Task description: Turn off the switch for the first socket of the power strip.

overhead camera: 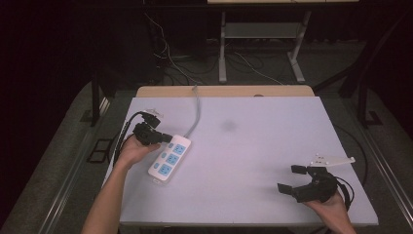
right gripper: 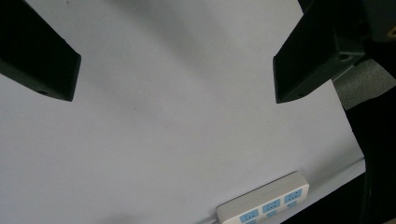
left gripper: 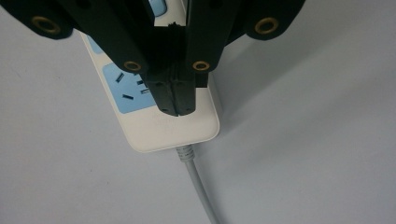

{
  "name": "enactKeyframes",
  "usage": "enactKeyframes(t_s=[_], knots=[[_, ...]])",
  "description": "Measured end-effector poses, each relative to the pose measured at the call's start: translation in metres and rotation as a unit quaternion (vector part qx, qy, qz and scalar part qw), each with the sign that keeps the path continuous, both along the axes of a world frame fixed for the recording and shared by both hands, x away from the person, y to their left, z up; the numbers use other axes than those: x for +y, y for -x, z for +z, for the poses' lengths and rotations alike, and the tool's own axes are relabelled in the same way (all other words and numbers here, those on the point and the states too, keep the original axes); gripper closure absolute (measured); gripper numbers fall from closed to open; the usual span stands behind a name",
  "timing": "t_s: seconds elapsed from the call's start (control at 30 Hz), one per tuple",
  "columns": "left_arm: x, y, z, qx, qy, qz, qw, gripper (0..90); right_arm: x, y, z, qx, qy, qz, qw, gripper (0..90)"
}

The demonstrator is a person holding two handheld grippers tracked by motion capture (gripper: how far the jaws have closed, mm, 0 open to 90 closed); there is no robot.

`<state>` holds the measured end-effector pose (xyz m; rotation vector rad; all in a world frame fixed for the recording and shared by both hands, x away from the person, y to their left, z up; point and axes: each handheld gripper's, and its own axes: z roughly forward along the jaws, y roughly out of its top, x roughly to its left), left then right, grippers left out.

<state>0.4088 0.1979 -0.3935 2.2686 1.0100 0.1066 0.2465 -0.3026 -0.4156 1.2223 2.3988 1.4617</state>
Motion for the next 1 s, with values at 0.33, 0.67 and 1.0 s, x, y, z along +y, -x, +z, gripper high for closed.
enactKeyframes(t_s=[0.33, 0.67, 1.0], knots=[[0.001, 0.002, 0.013, -0.015, 0.002, 0.006, 0.9999, 89.5, 0.000, 0.000, 0.000, 0.000, 0.000, -0.001, 1.0000, 0.6], [0.006, 0.011, 0.029, -0.029, 0.010, 0.024, 0.9992, 89.3, -0.001, 0.000, 0.000, 0.001, -0.003, -0.001, 1.0000, 0.6], [0.020, 0.030, 0.047, -0.055, 0.034, 0.052, 0.9966, 81.0, -0.002, 0.000, 0.001, 0.001, -0.007, -0.002, 1.0000, 0.6]])
